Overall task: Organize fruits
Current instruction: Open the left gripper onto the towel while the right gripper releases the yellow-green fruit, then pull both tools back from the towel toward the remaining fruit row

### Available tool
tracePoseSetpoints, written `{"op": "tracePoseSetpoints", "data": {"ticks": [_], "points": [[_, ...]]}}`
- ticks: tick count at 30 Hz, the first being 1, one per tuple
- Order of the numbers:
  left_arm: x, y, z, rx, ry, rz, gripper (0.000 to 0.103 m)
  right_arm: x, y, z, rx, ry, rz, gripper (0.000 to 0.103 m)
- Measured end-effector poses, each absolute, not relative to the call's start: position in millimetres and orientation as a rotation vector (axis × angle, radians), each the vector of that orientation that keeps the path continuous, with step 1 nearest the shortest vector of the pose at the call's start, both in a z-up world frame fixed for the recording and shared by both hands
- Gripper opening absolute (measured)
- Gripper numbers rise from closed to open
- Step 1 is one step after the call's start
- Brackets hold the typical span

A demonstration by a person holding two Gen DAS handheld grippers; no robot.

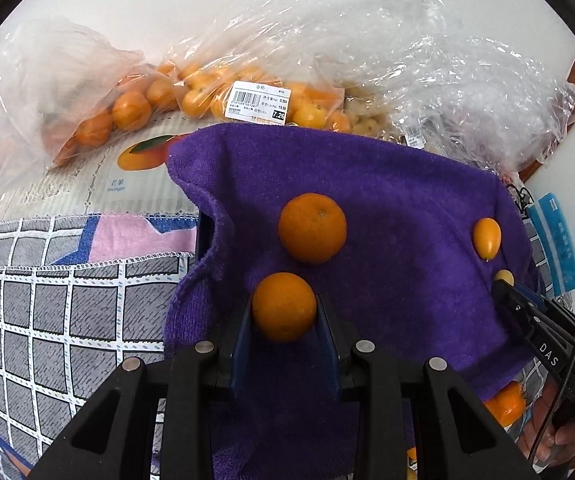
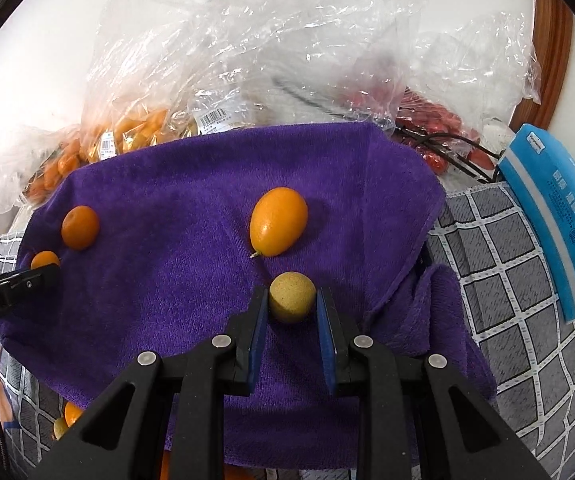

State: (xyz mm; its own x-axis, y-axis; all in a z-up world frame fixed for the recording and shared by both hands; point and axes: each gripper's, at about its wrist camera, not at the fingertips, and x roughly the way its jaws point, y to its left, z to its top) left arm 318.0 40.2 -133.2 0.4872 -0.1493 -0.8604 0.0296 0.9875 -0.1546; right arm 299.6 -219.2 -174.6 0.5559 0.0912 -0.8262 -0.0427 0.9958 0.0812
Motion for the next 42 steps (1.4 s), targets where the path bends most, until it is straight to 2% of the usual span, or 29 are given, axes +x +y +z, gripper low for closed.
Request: {"op": "tracePoseSetpoints", "data": {"ticks": [1, 7, 9, 10, 14, 33, 42], "points": [[318.7, 39.8, -133.7, -0.125, 1.059, -0.111, 0.030, 299.4, -217.9, -174.7, 0.049, 0.980, 0.081, 0.026], [315.4, 36.0, -132.9, -0.126, 1.069, -0.124, 0.032, 295.6, -212.3, -166.2, 0.045, 0.966, 0.099, 0.049], [311.1, 34.4, -129.2, -0.116, 1.067, -0.125, 0.040, 292.9, -212.6, -159.1, 0.053, 0.959, 0.100, 0.063], [308.8, 33.8, -126.9, -0.111, 1.062, -0.123, 0.046, 291.4, -212.3, -155.7, 0.056, 0.953, 0.099, 0.065], [294.6, 30.7, -111.6, -0.095, 1.024, -0.120, 0.050, 281.3, -209.7, -139.5, 0.041, 0.923, 0.084, 0.067], [189.5, 29.2, -46.0, -0.120, 0.840, -0.083, 0.050, 173.8, -206.7, -60.0, 0.058, 0.767, 0.062, 0.067], [147.9, 20.8, -31.3, -0.091, 0.795, -0.097, 0.050, 134.4, -217.1, -48.6, 0.126, 0.789, 0.105, 0.067]]}}
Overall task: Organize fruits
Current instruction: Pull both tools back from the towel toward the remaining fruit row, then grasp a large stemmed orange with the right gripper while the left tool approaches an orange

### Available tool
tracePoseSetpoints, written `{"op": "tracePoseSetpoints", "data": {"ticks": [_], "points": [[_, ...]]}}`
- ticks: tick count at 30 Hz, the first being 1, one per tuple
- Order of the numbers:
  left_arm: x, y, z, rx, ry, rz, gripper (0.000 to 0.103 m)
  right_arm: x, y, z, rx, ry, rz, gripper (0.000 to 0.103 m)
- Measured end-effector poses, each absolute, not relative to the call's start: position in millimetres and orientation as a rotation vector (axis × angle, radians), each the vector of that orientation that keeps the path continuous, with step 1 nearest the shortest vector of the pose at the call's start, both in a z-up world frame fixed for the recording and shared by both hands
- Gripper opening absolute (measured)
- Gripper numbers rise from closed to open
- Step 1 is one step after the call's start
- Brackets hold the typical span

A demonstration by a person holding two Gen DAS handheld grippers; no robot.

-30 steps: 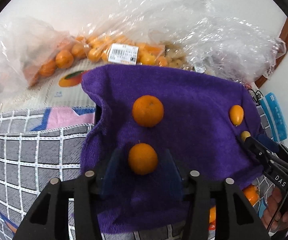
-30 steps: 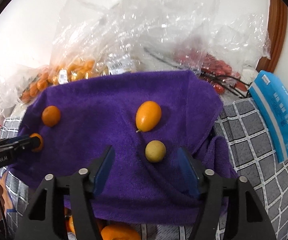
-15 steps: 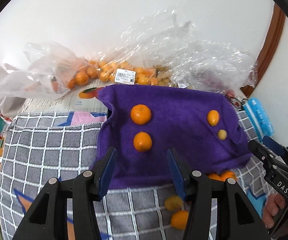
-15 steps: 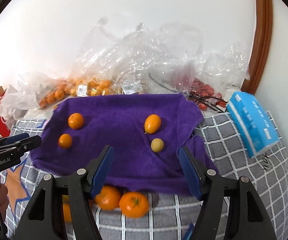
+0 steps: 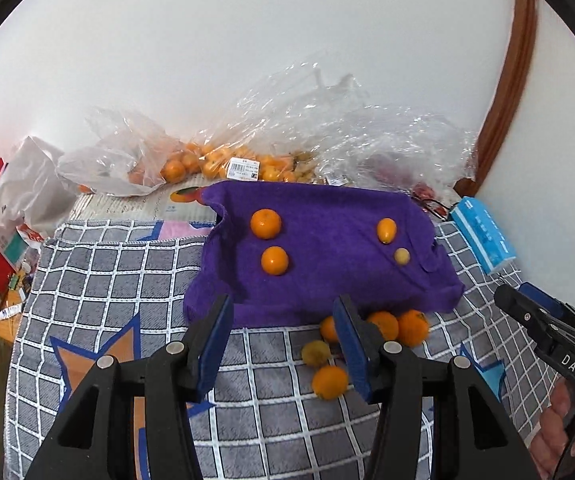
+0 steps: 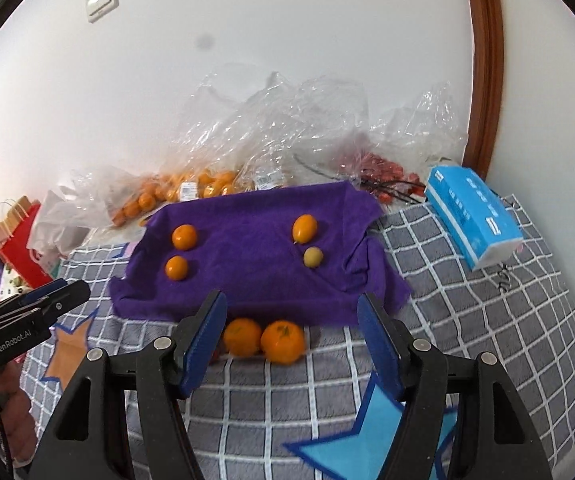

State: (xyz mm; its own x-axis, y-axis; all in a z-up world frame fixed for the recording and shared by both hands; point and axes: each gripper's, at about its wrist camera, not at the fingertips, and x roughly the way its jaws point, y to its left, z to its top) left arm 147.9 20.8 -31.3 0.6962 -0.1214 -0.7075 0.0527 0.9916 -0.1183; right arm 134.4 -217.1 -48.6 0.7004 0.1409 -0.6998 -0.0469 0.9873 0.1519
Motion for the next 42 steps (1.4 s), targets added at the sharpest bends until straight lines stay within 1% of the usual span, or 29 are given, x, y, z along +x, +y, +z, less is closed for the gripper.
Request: {"op": "tracePoseSetpoints", "data": {"ticks": [6, 17, 23, 28, 33, 36, 42], "points": [[125.4, 15.4, -21.7, -0.078, 0.763, -0.122, 0.050, 114.8, -219.7, -41.3, 0.134, 0.774, 0.116, 0.067], [112.6, 11.6, -23.9, -0.069, 0.782, -0.116, 0.050, 106.7, -226.8, -48.5, 0.142, 0.800, 0.111, 0.067], [116.3, 16.7, -34.5, -0.095, 0.799, -0.118, 0.050, 104.9, -226.0, -58.6, 0.121, 0.795, 0.115, 0.067], [121.8, 26.6, -54.4, -0.107, 0.840, -0.095, 0.050, 111.6, -224.6, -79.2, 0.126, 0.818, 0.126, 0.067], [126.7, 42.4, -76.8, -0.120, 0.888, -0.058, 0.050, 127.6, -215.8, -107.0, 0.114, 0.868, 0.140, 0.052], [130.5, 51.5, -87.2, -0.124, 0.912, -0.046, 0.050, 139.0, -208.7, -120.4, 0.107, 0.887, 0.156, 0.049], [143.5, 64.9, -102.8, -0.146, 0.948, -0.036, 0.050, 164.0, -196.2, -141.4, 0.097, 0.919, 0.178, 0.046]]}}
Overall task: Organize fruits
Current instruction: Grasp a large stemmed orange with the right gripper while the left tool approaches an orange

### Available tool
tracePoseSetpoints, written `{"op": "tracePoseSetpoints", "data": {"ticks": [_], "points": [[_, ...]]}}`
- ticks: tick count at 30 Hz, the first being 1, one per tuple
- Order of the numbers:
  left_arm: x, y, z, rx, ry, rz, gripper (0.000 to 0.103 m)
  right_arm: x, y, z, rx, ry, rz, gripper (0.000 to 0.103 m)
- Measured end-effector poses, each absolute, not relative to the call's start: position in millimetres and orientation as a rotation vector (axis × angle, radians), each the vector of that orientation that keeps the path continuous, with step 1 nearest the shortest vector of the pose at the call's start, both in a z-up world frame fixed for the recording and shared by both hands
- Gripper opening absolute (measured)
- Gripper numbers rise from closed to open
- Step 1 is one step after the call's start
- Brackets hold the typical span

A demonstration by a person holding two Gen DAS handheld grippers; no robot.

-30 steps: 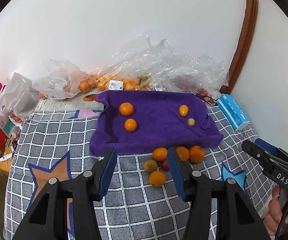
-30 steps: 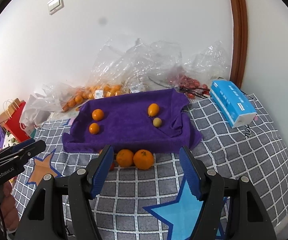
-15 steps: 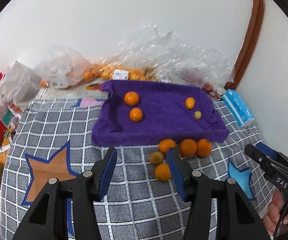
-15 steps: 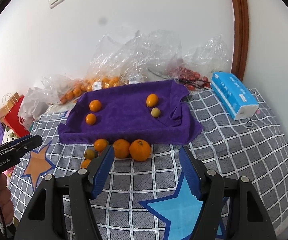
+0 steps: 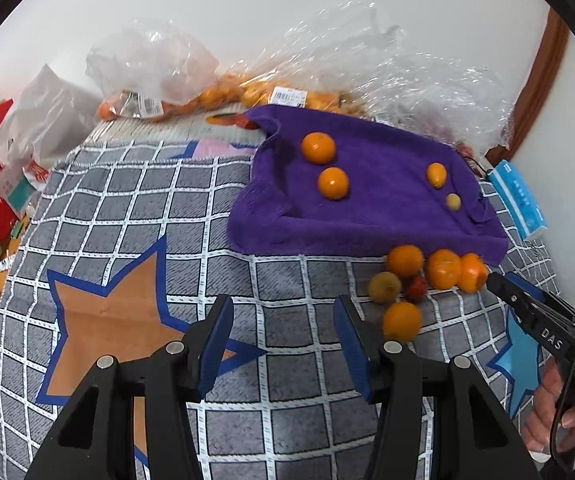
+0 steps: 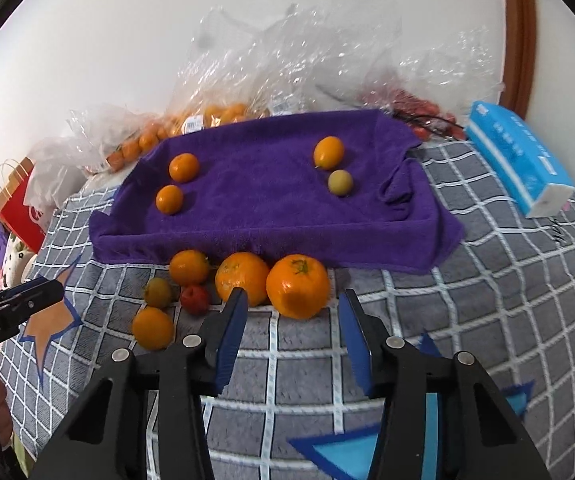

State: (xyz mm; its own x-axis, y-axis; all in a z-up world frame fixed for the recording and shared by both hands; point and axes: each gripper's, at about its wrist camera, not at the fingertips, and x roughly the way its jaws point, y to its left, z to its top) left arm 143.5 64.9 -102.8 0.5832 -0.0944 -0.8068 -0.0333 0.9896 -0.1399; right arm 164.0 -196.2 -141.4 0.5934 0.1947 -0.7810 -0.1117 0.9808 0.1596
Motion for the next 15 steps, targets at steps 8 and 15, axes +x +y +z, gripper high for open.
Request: {"op": "tracePoseSetpoints", "data": {"ticks": [8, 15], "points": [[154.4, 69.5, -114.6, -0.161, 0.968, -0.052, 0.050, 184.7, -194.9, -160.3, 0.092, 0.952, 0.165, 0.044], [156.2, 59.0, -117.0, -0.156, 0.970, -0.081, 0.050, 173.8, -204.6, -159.2, 0.066, 0.941, 0.171, 0.041]]}}
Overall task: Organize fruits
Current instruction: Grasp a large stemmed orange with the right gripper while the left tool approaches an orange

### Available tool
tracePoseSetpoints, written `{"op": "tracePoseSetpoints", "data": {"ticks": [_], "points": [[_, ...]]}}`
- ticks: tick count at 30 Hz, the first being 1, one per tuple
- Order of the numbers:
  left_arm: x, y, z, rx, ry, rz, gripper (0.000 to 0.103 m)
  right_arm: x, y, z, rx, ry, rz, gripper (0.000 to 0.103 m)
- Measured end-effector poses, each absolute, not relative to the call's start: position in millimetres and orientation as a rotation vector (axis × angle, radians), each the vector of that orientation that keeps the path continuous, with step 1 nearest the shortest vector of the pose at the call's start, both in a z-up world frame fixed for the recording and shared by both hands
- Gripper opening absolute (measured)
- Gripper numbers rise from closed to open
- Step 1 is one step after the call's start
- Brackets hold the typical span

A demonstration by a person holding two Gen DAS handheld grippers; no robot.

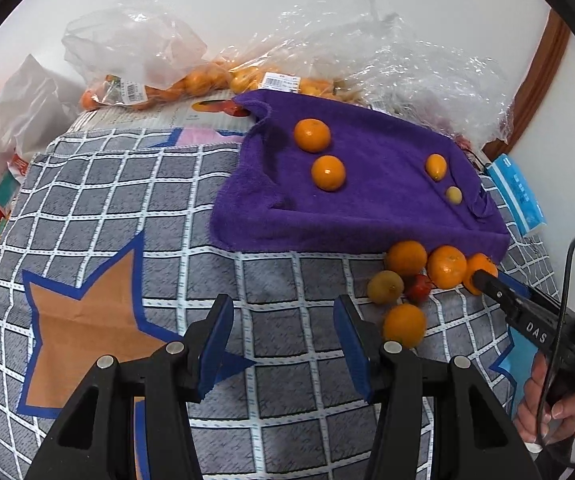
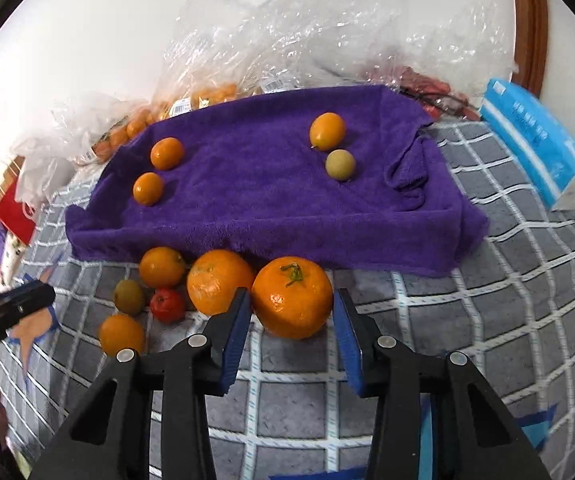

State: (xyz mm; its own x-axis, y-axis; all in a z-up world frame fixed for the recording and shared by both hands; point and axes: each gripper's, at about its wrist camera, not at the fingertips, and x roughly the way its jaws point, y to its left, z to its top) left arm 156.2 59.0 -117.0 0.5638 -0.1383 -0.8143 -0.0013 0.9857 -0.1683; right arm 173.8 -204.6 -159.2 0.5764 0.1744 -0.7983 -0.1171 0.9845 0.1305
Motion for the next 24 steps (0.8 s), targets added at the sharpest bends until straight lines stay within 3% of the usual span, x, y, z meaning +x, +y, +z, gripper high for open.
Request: {"op": "tracePoseSetpoints", "data": {"ticks": [24], "points": [[153.1, 2.4, -124.6, -0.090, 0.997, -0.181, 0.050, 157.2, -218.3, -172.1, 0.054, 0.928, 0.220, 0.043]]}}
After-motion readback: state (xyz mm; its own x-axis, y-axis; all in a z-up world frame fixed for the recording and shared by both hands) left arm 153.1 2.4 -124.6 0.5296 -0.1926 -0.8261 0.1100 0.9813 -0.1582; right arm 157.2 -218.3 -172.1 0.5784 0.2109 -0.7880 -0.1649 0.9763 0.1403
